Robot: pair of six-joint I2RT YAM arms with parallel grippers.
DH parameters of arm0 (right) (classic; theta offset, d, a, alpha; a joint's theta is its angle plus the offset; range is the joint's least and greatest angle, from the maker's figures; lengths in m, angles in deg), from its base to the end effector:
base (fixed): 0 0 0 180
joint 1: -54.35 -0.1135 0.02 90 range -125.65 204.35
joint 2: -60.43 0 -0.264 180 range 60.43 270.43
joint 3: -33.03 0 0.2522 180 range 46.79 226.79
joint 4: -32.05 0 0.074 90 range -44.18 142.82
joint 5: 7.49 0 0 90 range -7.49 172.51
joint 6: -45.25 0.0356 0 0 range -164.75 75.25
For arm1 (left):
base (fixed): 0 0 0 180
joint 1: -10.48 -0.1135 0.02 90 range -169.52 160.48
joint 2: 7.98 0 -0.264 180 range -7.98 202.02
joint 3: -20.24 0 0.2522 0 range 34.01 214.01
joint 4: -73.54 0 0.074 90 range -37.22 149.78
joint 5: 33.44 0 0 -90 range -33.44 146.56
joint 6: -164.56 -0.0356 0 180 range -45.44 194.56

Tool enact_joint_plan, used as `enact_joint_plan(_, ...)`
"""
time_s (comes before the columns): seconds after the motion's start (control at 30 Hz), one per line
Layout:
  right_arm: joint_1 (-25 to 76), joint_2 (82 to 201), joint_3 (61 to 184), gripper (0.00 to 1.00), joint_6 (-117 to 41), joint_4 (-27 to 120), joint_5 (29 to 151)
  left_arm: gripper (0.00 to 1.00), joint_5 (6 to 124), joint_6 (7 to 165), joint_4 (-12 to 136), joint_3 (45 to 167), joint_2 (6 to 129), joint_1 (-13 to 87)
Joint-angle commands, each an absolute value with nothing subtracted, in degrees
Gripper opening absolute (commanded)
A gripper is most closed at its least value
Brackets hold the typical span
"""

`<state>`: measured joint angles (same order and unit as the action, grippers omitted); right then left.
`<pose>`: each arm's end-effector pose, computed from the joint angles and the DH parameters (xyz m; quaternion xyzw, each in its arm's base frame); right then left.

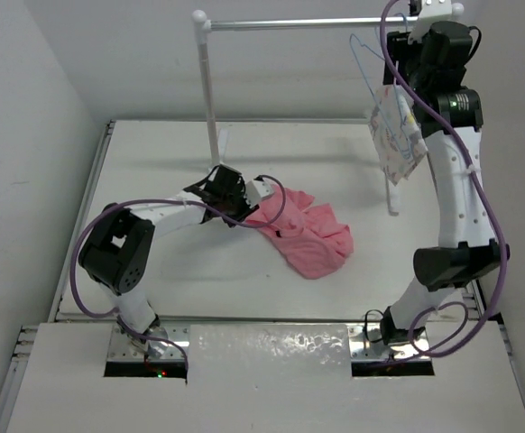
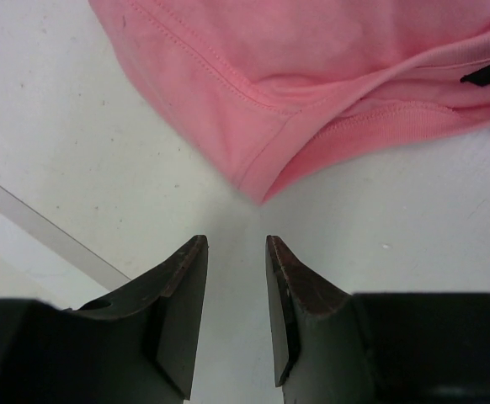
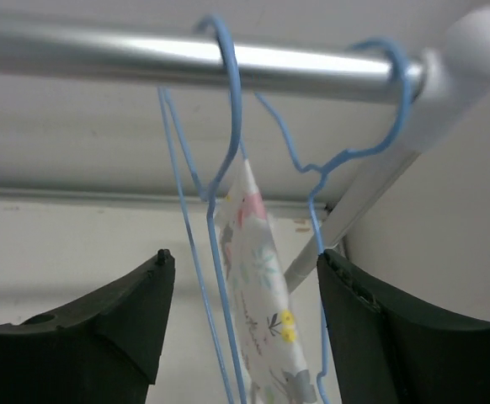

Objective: Place the t-shirt on the hanger
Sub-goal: Pick up the hanger from the clothesline.

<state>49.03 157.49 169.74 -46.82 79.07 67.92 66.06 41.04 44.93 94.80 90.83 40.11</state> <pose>0.3535 0.0239 0.5225 0.0356 0.7489 -0.0768 0.6573 0.3068 -0.1812 0.1838 0.5171 0.7910 -0.0677 0.3199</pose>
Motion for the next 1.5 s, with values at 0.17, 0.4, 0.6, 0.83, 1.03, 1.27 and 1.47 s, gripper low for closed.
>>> enact_joint_plan(0.17,54.08,160.62,168.52,0.6,-42.2,79.92,82.16,0.31,66.84,42.13,46.07,93.95,87.91,38.17)
enact_joint_plan(0.4,55.75,163.18,165.62,0.47,-42.73,79.66,85.15,0.31,67.02,43.01,45.72,94.65,88.53,37.82)
enact_joint_plan(0.6,55.84,164.49,164.12,0.33,-43.34,79.39,85.06,0.31,66.58,43.09,45.45,94.91,88.7,37.9)
enact_joint_plan(0.83,55.93,163.8,161.58,0.12,-44.31,79.04,86.73,0.31,67.37,43.62,45.28,95.18,88.96,37.64)
enact_joint_plan(1.03,55.76,158.53,155.78,0.03,-48.27,75.18,89.71,0.31,67.54,43.36,45.1,95.44,89.4,37.64)
enact_joint_plan(1.27,55.58,151.76,152.52,0.0,-46.86,72.0,89.28,0.31,68.51,43.53,44.31,96.32,89.93,37.29)
enact_joint_plan(1.47,54.79,148.68,151.38,0.0,-46.51,72.01,90.24,0.31,70.44,41.87,42.82,98.16,89.84,37.29)
